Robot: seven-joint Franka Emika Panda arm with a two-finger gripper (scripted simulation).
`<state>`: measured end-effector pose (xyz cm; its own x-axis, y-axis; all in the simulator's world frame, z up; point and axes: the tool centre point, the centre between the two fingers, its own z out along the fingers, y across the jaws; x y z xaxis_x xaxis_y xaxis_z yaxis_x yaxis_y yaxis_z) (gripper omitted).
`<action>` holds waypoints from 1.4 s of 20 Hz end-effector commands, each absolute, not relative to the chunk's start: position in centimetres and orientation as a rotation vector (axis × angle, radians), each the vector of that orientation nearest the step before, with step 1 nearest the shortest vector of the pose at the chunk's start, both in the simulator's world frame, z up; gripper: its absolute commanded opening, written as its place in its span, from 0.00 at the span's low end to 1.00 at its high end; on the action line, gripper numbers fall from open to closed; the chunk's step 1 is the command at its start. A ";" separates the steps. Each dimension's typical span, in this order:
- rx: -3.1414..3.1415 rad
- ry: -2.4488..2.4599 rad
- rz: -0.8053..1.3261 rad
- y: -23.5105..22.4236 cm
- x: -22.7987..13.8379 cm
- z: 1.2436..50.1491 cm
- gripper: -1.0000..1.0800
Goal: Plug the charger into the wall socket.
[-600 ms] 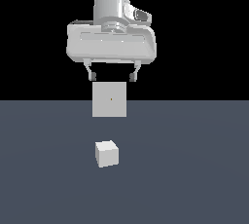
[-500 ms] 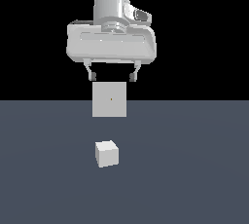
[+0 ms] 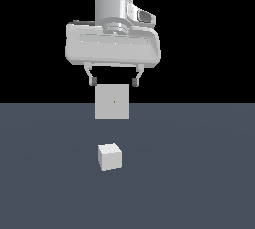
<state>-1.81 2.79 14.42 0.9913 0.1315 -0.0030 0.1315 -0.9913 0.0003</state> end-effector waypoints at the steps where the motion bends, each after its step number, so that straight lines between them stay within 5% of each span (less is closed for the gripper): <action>1: 3.134 0.230 0.012 2.8 -2.4 14.0 0.96; 28: 3.110 0.565 0.269 3.0 -9.3 6.5 0.96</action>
